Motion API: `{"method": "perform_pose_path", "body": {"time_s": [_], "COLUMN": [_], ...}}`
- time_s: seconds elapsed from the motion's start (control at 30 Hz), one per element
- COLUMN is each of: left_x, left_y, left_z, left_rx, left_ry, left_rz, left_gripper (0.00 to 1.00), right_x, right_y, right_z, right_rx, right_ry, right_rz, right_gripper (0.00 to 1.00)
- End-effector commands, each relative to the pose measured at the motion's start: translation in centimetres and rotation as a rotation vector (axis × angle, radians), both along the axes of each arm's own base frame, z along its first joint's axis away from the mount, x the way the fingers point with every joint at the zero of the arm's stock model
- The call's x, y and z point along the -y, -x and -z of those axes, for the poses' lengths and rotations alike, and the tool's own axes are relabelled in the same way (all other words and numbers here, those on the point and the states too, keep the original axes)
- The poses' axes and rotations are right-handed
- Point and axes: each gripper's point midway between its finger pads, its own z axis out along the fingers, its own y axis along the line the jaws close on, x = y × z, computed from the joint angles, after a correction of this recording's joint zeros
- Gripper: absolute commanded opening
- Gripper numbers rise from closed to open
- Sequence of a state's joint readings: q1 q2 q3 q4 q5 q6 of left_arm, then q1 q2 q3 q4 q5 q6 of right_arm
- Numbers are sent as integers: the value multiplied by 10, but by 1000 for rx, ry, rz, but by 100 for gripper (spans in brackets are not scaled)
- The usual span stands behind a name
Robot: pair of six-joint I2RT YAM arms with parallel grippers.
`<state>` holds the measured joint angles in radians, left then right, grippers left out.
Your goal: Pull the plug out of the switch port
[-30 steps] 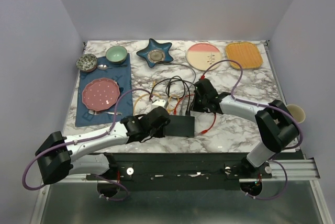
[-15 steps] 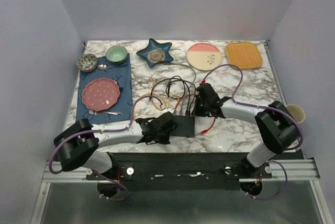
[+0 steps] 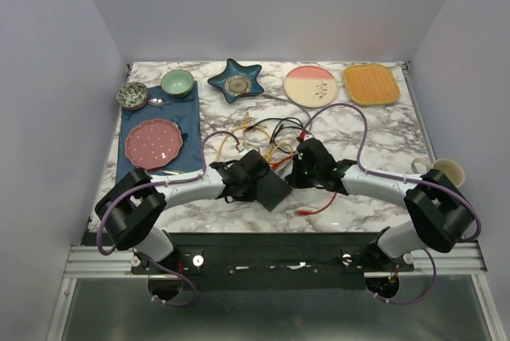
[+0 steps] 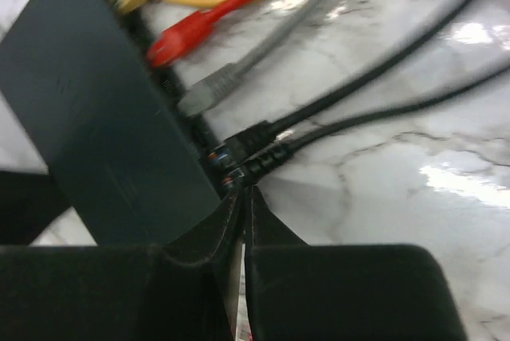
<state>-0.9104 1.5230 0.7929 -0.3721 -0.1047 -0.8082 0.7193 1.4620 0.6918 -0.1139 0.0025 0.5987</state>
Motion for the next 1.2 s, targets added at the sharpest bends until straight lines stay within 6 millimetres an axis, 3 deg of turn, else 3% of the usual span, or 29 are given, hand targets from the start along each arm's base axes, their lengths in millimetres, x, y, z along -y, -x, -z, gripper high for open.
{"method": "perform_pose_path", "body": {"time_s": [0.0,0.13,0.17,0.27,0.37,0.47,0.6,0.7,0.73,0.77,0.83,0.87,0.93,0.97,1.0,1.07,1.1,1.17], "left_x": [-33,-49,-51,-61,-76,-90,-76,-55,-39,-30,-15,-11,-8,-5,-2,2,5,4], "left_y": [-41,-66,-71,-89,-104,-110,-92,-65,-48,-39,-17,-8,3,9,14,23,28,35], "left_z": [-4,-17,-19,-30,-51,-78,-92,-87,-85,-82,-75,-68,-57,-53,-50,-44,-42,-29], "left_rx": [86,112,117,139,196,289,295,254,237,227,207,180,144,122,102,83,61,23], "left_ry": [-63,-68,-70,-70,-63,-59,27,56,62,62,50,51,58,65,77,97,113,103], "left_rz": [-126,-189,-203,-267,-355,-403,-321,-191,-111,-66,34,60,86,101,118,131,143,156], "left_gripper": [4,5,5,6,9,13,21,23,23,23,23,22,22,22,22,22,22,22], "right_x": [-42,-74,-77,-86,-76,-57,-42,-41,-47,-51,-63,-67,-75,-81,-84,-92,-94,-95], "right_y": [46,49,51,48,30,2,-42,-69,-81,-90,-108,-114,-122,-129,-131,-138,-141,-142], "right_z": [-9,-16,-9,-11,-32,-74,-134,-131,-143,-122,-123,-102,-91,-96,-78,-73,-57,-44], "right_rx": [-71,-67,-83,-78,27,201,354,329,340,302,297,257,230,239,207,202,173,134], "right_ry": [-69,-96,-82,-74,-42,0,-1,22,11,51,57,95,121,115,138,144,161,188], "right_rz": [-224,-318,-338,-353,-276,-174,-54,-38,-34,-48,-59,-74,-89,-94,-103,-114,-121,-129], "right_gripper": [13,9,9,8,8,8,12,13,13,11,9,8,5,5,5,4,4,4]}}
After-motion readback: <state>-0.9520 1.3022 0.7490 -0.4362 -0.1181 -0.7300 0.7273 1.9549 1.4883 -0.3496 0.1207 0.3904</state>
